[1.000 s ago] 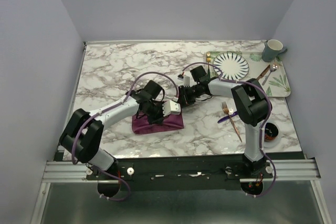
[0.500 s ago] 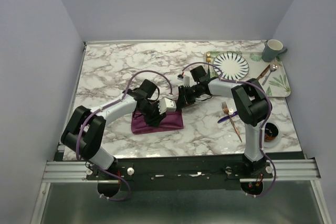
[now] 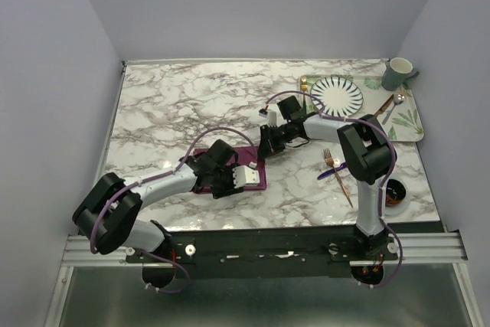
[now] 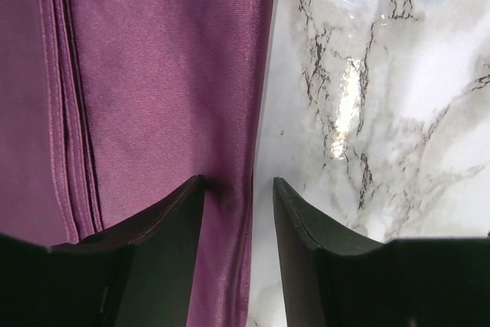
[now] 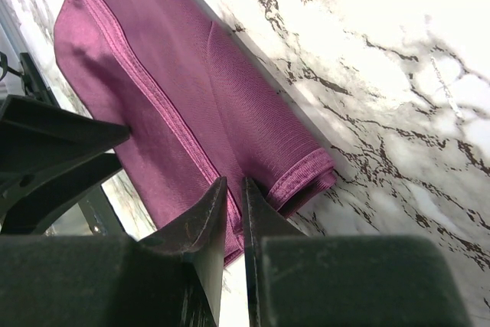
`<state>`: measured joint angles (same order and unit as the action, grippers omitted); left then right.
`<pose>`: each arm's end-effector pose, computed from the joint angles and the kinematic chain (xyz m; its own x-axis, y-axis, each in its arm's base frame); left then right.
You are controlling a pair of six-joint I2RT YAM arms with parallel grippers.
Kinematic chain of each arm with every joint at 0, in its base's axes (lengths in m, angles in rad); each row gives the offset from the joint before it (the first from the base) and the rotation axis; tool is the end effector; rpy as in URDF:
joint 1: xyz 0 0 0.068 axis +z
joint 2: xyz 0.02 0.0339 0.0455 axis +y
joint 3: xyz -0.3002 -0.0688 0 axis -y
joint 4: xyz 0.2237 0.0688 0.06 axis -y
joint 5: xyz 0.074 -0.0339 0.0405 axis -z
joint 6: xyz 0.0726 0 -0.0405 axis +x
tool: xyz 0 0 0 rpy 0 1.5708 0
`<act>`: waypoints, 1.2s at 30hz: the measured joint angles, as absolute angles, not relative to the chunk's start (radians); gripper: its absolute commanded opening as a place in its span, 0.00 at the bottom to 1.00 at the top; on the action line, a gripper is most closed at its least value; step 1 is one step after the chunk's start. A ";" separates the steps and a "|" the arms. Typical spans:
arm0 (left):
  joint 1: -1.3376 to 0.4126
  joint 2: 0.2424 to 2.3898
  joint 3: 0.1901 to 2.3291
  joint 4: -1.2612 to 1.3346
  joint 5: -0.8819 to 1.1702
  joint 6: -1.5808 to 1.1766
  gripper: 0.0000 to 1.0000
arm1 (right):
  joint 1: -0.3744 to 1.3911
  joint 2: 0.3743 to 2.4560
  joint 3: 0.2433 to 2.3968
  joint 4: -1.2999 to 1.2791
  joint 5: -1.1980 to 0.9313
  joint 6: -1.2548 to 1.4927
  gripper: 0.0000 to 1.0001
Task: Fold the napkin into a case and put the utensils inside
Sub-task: Pick up the 2/3-rectangle-folded napkin from the center of the board.
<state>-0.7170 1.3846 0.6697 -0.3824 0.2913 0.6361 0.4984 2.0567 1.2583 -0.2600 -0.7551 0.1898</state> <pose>0.1658 -0.1722 0.1794 -0.1071 0.8483 -0.5187 0.9843 0.1642 0.0653 0.3464 0.2452 0.1500 -0.8731 -0.3188 -0.3688 -0.4872 0.5490 0.6791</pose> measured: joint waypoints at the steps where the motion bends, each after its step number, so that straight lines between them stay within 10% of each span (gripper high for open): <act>1: -0.726 1.380 0.663 -0.373 0.279 0.636 0.50 | 0.498 2.057 1.258 -0.260 -0.755 0.190 0.21; 10: -0.776 1.381 0.644 -0.284 0.194 0.677 0.35 | 0.498 2.057 1.258 -0.260 -0.755 0.189 0.21; 15: -0.790 1.402 0.647 -0.264 0.175 0.709 0.00 | 0.498 2.057 1.258 -0.261 -0.755 0.189 0.21; 36: -0.501 1.744 1.142 -0.783 0.601 0.682 0.00 | 0.498 2.053 1.250 -0.264 -0.776 0.121 0.18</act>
